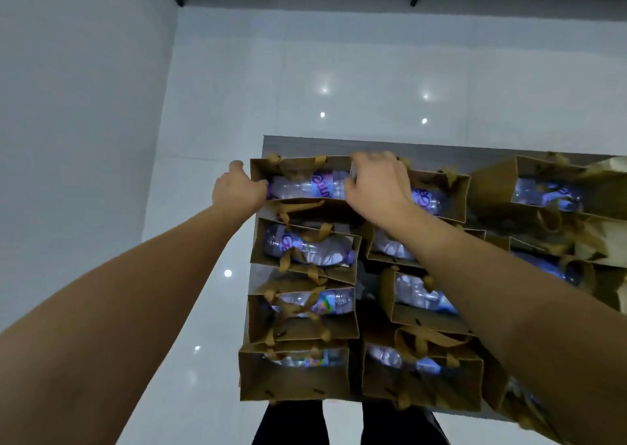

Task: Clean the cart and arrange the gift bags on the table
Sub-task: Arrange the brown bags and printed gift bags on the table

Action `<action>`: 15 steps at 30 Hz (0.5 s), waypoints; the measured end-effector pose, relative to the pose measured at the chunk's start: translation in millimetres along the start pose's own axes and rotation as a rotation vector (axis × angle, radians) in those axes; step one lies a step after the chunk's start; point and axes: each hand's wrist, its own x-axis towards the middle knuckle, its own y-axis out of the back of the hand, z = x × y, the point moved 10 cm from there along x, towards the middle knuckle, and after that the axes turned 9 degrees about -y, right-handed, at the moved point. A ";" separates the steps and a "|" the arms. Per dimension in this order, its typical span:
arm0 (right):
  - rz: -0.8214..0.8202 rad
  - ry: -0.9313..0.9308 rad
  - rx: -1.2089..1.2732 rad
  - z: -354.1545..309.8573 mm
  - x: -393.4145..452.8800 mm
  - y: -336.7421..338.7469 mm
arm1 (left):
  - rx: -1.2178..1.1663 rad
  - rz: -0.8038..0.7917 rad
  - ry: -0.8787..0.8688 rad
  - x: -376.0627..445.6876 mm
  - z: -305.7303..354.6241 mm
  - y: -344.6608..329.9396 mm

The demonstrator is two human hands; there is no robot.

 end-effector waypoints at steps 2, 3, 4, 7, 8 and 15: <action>0.008 -0.086 -0.095 9.1 15.3 -8.3 | -0.145 -0.068 0.054 18.9 -16.6 -19.4; 0.046 -0.137 -0.093 21.0 18.8 -4.1 | -0.230 -0.099 0.081 25.1 -21.7 -28.5; 0.109 -0.196 -0.102 39.5 19.3 3.2 | -0.301 -0.117 0.102 31.2 -25.4 -36.7; 0.078 -0.299 -0.265 97.2 21.8 6.2 | -0.371 -0.086 0.117 43.2 -26.8 -44.1; -0.002 -0.309 -0.285 112.3 24.5 0.3 | -0.337 -0.051 0.105 47.6 -26.1 -42.4; -0.110 -0.295 -0.289 131.8 40.0 0.9 | -0.301 0.005 0.062 69.1 -9.9 -37.2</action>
